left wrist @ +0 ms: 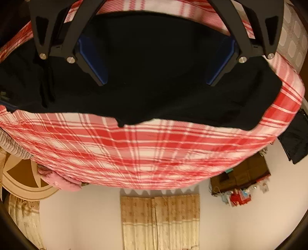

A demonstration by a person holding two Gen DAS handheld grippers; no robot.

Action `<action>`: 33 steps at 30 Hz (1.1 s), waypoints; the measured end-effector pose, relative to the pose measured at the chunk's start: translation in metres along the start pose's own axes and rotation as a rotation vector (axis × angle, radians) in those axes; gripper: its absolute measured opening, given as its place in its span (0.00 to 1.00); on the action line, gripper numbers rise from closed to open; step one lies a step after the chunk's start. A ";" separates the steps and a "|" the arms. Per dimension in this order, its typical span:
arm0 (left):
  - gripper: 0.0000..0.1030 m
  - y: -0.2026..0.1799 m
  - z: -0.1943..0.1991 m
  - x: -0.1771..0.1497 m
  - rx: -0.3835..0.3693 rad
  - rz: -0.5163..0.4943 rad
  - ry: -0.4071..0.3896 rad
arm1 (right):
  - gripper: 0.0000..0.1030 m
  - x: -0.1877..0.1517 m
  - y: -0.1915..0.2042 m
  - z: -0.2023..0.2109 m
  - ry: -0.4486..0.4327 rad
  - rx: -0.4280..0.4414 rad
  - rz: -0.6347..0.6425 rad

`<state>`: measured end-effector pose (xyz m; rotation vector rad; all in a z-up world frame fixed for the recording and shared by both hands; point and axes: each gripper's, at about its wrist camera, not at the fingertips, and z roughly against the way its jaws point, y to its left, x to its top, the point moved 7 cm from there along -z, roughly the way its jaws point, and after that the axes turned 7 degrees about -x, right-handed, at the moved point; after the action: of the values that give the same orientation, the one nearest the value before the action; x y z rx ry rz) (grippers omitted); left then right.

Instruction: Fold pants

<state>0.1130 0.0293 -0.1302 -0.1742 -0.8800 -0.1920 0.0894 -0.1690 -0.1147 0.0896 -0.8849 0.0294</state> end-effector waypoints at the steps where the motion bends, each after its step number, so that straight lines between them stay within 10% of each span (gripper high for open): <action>1: 1.00 -0.002 -0.001 -0.002 -0.004 -0.005 0.008 | 0.24 -0.003 0.007 -0.013 0.020 0.008 0.019; 4: 1.00 -0.005 -0.002 -0.004 0.010 -0.026 0.011 | 0.24 -0.014 0.036 -0.060 0.113 0.065 0.058; 7: 1.00 -0.009 -0.003 -0.006 0.011 -0.035 0.020 | 0.26 -0.004 0.042 -0.071 0.029 -0.004 0.074; 15: 1.00 -0.026 0.006 -0.004 0.003 -0.095 -0.007 | 0.32 0.027 0.003 -0.005 -0.118 0.126 -0.109; 23: 1.00 -0.079 0.020 0.004 -0.106 -0.201 -0.058 | 0.32 0.007 -0.108 0.060 -0.113 -0.199 -0.123; 33: 1.00 -0.164 -0.010 -0.008 -0.215 -0.312 0.031 | 0.33 -0.035 -0.132 0.001 0.009 -0.275 -0.177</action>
<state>0.0760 -0.1313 -0.1308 -0.2332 -0.8522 -0.5803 0.0746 -0.3003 -0.1494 -0.0897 -0.8613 -0.2565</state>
